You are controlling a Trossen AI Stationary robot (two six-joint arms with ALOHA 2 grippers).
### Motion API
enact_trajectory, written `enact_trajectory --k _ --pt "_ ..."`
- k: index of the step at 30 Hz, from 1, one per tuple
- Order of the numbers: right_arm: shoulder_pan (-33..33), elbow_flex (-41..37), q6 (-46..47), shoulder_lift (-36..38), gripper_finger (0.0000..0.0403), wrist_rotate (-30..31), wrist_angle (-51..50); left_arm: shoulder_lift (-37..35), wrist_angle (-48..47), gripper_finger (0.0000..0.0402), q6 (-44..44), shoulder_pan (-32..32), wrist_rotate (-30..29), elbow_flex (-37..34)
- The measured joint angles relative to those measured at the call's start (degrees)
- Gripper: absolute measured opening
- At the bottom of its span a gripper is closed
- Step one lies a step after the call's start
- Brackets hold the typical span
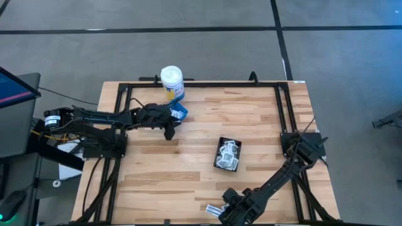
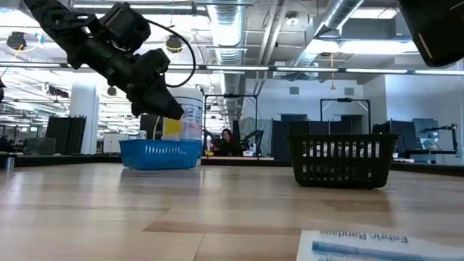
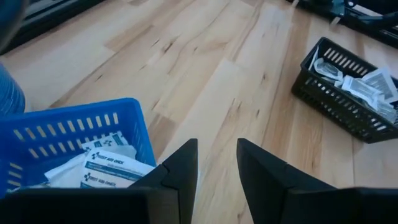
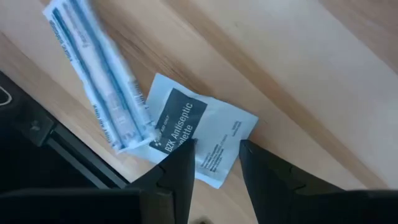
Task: Pick & Place First Aid Supplies
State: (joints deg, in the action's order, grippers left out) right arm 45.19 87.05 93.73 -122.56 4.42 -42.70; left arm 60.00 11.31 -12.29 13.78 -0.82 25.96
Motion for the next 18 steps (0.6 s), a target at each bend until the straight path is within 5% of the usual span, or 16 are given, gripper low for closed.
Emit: enact_trajectory --k 8,15,18 --pt "-0.93 0.06 -1.89 -2.09 0.0113 2.53 -0.40 0.00 0.61 0.0112 0.00 0.00 0.01 0.00" --pt "-1.86 0.00 -4.17 -2.80 0.0019 0.95 -0.90 0.03 0.57 0.0112 -0.01 0.00 0.02 0.00" --pt "-2.09 -0.14 -4.31 -2.22 0.0009 1.10 -0.62 0.03 0.55 0.0112 0.00 0.01 0.02 0.00"
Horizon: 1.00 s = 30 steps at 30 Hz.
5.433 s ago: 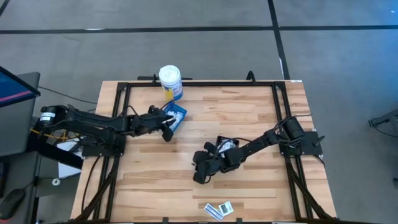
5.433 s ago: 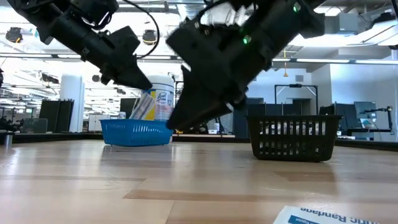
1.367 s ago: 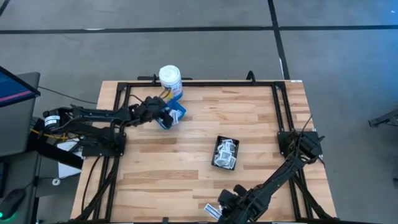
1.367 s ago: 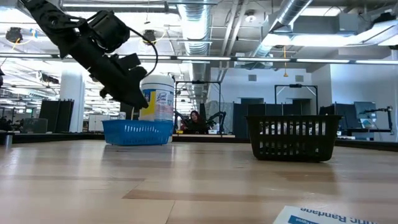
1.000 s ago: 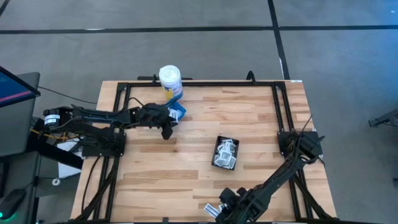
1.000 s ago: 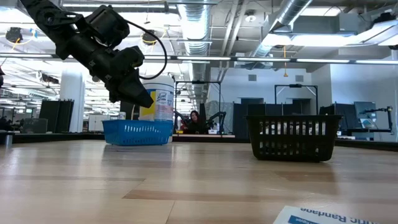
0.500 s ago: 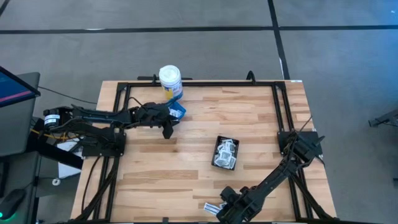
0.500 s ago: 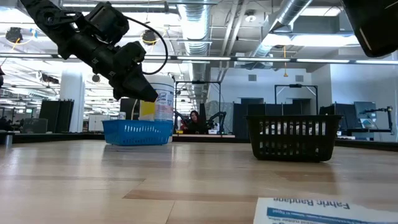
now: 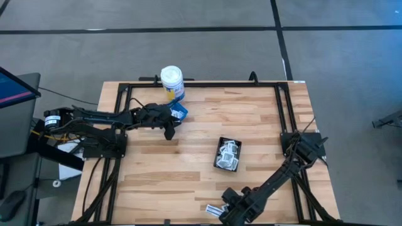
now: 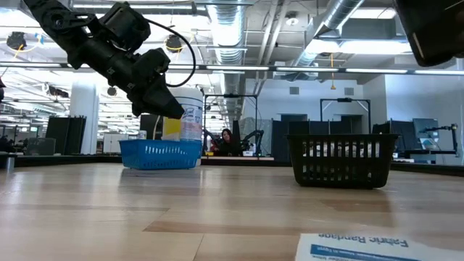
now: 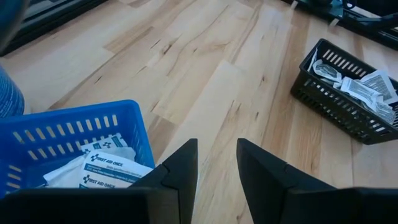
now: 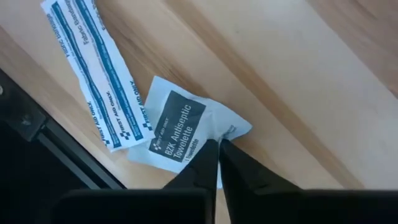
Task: Pick & Place First Aid Supplies
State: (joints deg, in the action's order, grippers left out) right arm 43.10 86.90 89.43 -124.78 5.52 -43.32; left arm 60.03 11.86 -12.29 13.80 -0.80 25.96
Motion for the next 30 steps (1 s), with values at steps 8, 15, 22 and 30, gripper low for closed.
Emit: enact_trajectory --k 8,15,22,30 --pt "-0.35 -0.49 -2.50 5.11 0.0004 5.09 -3.55 0.02 -0.04 0.0112 -0.01 0.01 0.00 0.00" --pt "-0.96 -0.32 -3.13 13.70 0.0003 22.53 -19.54 0.04 -0.16 0.0112 -0.02 -0.02 0.00 0.00" --pt "-5.52 -0.25 -3.98 17.19 0.0001 34.54 -34.93 0.09 -0.32 0.0112 -0.02 -0.02 0.00 0.00" --pt "-12.88 -0.21 -19.83 16.63 0.0057 25.10 -29.33 0.09 -0.52 0.0112 -0.02 0.01 0.02 -0.01"
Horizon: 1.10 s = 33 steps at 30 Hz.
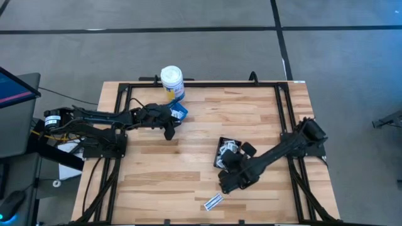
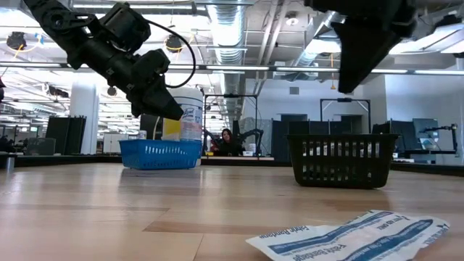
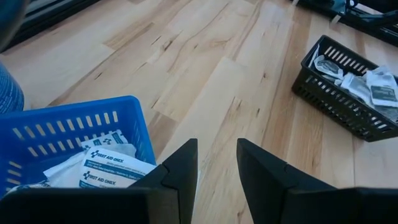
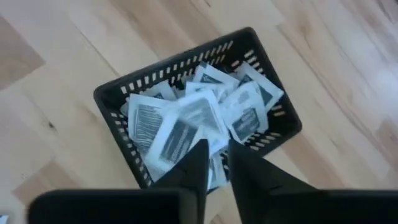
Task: Pick & Place First Aid Supplies
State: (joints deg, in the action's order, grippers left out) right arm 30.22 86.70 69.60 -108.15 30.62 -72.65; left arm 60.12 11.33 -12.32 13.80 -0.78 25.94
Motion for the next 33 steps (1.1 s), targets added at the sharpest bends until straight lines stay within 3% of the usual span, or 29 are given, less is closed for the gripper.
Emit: enact_trajectory --k 6,14,22,28,33 --pt "-1.27 0.04 -8.52 0.48 0.0099 -3.38 8.24 0.00 0.08 0.0112 -0.23 -0.02 0.02 -1.58" --pt "3.30 0.22 -8.82 -2.67 0.0116 -17.32 33.57 0.00 0.22 0.0112 -3.42 -1.02 0.58 -3.03" --pt "6.72 0.01 3.60 -9.90 0.0127 -20.59 31.69 0.00 2.90 0.0112 -3.41 -8.95 1.18 -3.03" --pt "6.18 0.13 3.98 -13.11 0.0130 -23.89 32.86 0.00 8.49 0.0112 -1.98 -14.89 1.20 -3.03" --pt "5.36 0.22 4.42 -14.02 0.0129 -23.75 32.96 0.00 9.72 0.0112 -1.18 -16.17 1.04 -3.03"
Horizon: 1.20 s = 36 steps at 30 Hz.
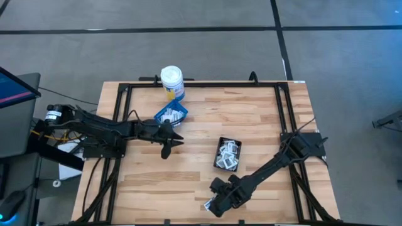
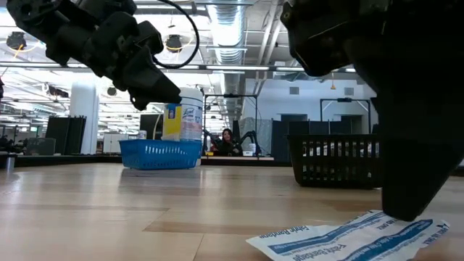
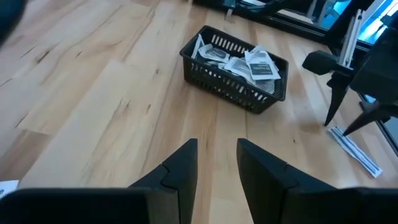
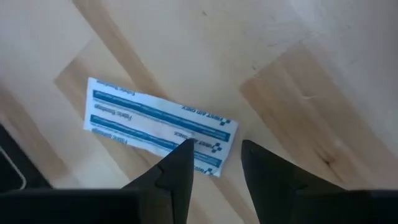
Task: Pick & Place First Aid Supplies
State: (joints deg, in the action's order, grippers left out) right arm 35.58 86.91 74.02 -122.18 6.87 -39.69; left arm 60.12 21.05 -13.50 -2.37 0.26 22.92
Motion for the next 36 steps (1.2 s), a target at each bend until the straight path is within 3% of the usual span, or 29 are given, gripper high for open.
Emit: enact_trajectory --k 5,11,15,23,25,27,32,36 --pt "-0.90 0.12 -3.88 -0.94 0.0107 0.49 -0.54 0.00 -0.01 0.0112 -0.15 0.00 -0.01 0.00" --pt "-1.38 0.00 -8.30 -1.39 0.0014 0.58 -1.41 0.00 0.00 0.0112 -0.22 0.12 -0.01 0.00" --pt "-1.49 0.12 -11.19 -0.28 0.0012 2.12 -0.89 0.00 0.01 0.0112 -0.39 0.13 -0.01 0.00" --pt "-1.27 4.85 -24.06 5.21 0.0001 18.81 -2.11 0.00 0.64 0.0112 -6.52 -0.16 -0.04 0.00" --pt "-1.21 4.82 -24.71 5.62 0.0002 20.55 -2.53 0.00 0.87 0.0112 -6.65 -0.62 -0.01 0.00" --pt "-1.19 4.81 -24.65 5.74 0.0002 18.13 -2.76 0.00 0.93 0.0112 -6.66 -1.10 0.01 0.00" --pt "-0.05 4.28 -19.53 4.35 0.0008 5.30 -1.78 0.00 0.91 0.0112 -6.45 -1.79 0.01 0.00" --pt "1.56 4.20 -23.41 3.50 0.0039 6.05 -0.04 0.00 0.92 0.0112 -6.49 -1.79 0.01 0.00"
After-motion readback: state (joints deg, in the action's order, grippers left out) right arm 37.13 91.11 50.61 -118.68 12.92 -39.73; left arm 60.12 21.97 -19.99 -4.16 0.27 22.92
